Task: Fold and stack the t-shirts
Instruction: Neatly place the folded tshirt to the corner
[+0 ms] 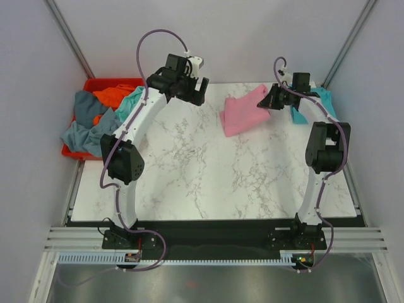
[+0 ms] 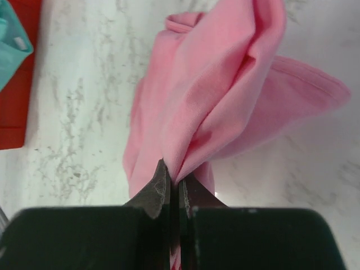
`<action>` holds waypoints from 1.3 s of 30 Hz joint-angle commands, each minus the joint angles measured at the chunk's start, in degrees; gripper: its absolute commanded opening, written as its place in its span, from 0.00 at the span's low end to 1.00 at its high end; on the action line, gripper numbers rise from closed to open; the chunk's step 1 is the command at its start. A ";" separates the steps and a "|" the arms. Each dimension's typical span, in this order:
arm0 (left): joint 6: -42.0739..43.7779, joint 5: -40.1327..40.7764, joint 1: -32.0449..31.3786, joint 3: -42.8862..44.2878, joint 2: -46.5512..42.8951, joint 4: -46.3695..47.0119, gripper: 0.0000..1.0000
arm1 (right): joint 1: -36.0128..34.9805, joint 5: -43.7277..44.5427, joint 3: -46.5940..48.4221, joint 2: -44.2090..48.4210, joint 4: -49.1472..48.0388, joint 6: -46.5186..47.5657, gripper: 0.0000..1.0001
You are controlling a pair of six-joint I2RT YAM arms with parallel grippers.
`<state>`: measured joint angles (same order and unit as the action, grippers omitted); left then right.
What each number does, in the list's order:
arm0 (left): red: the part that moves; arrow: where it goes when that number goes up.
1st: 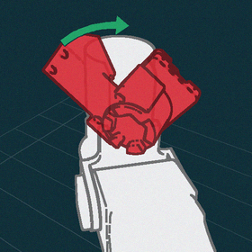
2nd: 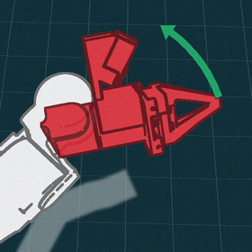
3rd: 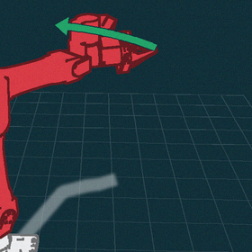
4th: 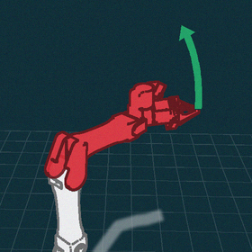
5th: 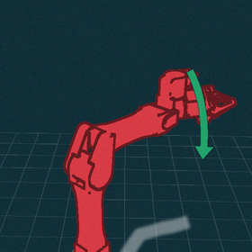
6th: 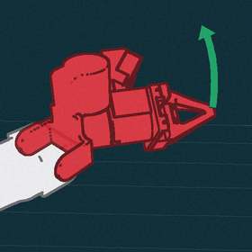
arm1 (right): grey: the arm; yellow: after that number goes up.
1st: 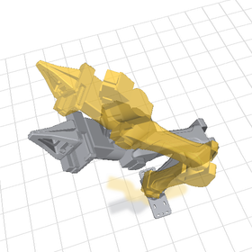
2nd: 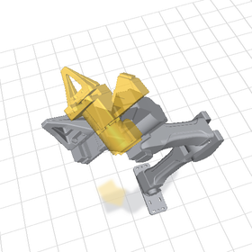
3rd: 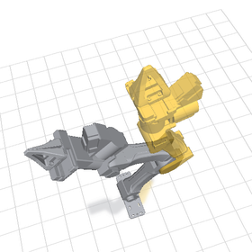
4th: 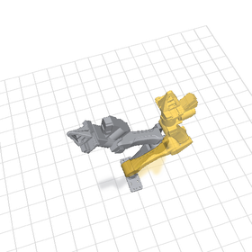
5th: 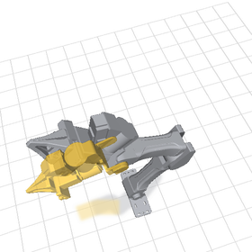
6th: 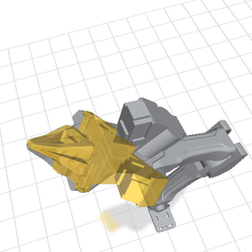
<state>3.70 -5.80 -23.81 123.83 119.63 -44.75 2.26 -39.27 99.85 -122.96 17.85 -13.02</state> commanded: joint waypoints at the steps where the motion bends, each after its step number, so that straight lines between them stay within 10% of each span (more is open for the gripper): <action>1: -1.77 -2.90 0.26 -2.01 -4.49 -1.74 0.99 | 4.67 4.88 2.61 0.62 4.82 6.24 0.00; 39: -0.36 -1.58 -2.73 -1.66 -2.65 -1.57 0.99 | 10.92 16.05 22.84 -7.30 10.10 20.66 0.00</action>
<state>3.27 -7.53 -26.37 119.66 116.64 -46.63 12.62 -24.60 119.50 -131.57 28.47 5.15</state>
